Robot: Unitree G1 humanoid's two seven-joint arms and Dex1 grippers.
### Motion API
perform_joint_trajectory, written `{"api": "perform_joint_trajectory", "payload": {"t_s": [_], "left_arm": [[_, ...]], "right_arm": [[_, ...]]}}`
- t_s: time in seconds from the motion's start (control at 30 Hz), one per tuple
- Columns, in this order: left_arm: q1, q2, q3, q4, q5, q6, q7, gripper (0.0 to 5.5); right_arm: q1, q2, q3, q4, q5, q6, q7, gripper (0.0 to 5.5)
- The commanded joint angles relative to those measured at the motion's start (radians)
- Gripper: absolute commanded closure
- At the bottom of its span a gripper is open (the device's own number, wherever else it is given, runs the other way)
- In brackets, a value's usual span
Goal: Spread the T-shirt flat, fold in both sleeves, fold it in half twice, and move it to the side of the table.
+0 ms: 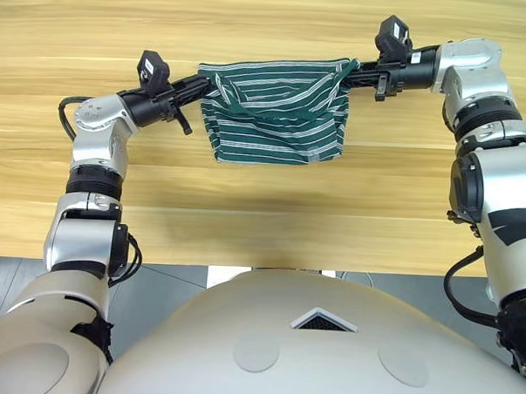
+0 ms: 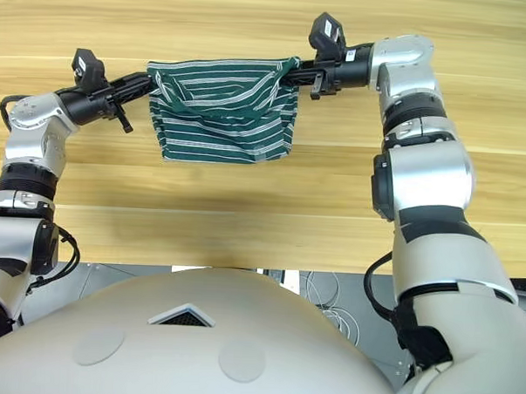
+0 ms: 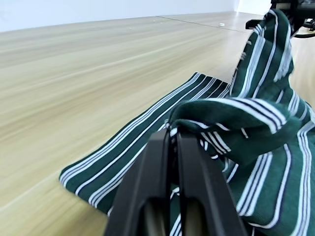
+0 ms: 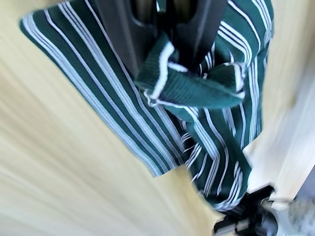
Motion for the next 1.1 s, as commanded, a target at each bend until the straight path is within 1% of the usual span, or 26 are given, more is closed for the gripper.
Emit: {"api": "perform_joint_trajectory", "payload": {"t_s": [0.03,0.27,0.43,0.5,0.53,0.6,0.7,0.77,0.87,0.97,1.1], "left_arm": [[-0.019,-0.015,0.058,0.048,-0.009,-0.038,-0.042,5.50],[-0.079,-0.065,0.084,0.208,0.051,-0.087,-0.019,5.50],[-0.128,-0.139,0.083,0.354,0.129,-0.122,0.109,5.50],[-0.138,-0.165,0.097,0.390,0.138,-0.119,0.147,5.50],[-0.142,-0.176,0.111,0.402,0.132,-0.113,0.160,5.23],[-0.153,-0.189,0.139,0.420,0.122,-0.100,0.176,4.96],[-0.164,-0.195,0.180,0.436,0.111,-0.081,0.197,4.38],[-0.169,-0.190,0.206,0.444,0.107,-0.069,0.221,4.20],[-0.170,-0.186,0.240,0.439,0.096,-0.053,0.231,4.18],[-0.158,-0.182,0.265,0.416,0.090,-0.058,0.211,4.18],[-0.145,-0.179,0.277,0.420,0.098,-0.062,0.246,4.18]], "right_arm": [[-0.054,0.011,-0.034,0.014,-0.042,0.025,-0.080,5.50],[-0.043,0.036,-0.062,0.027,-0.112,0.050,-0.234,5.50],[-0.017,0.068,-0.052,0.036,-0.187,0.073,-0.350,5.50],[-0.008,0.077,-0.056,0.038,-0.201,0.084,-0.364,5.01],[-0.005,0.080,-0.062,0.038,-0.204,0.088,-0.360,4.87],[0.002,0.082,-0.072,0.037,-0.208,0.090,-0.360,4.57],[0.014,0.078,-0.081,0.038,-0.213,0.096,-0.397,3.93],[0.020,0.076,-0.086,0.039,-0.218,0.098,-0.434,3.67],[0.030,0.073,-0.093,0.040,-0.227,0.098,-0.478,3.10],[0.040,0.074,-0.127,0.039,-0.214,0.100,-0.501,2.55],[0.048,0.099,-0.200,0.037,-0.172,0.140,-0.566,2.55]]}}
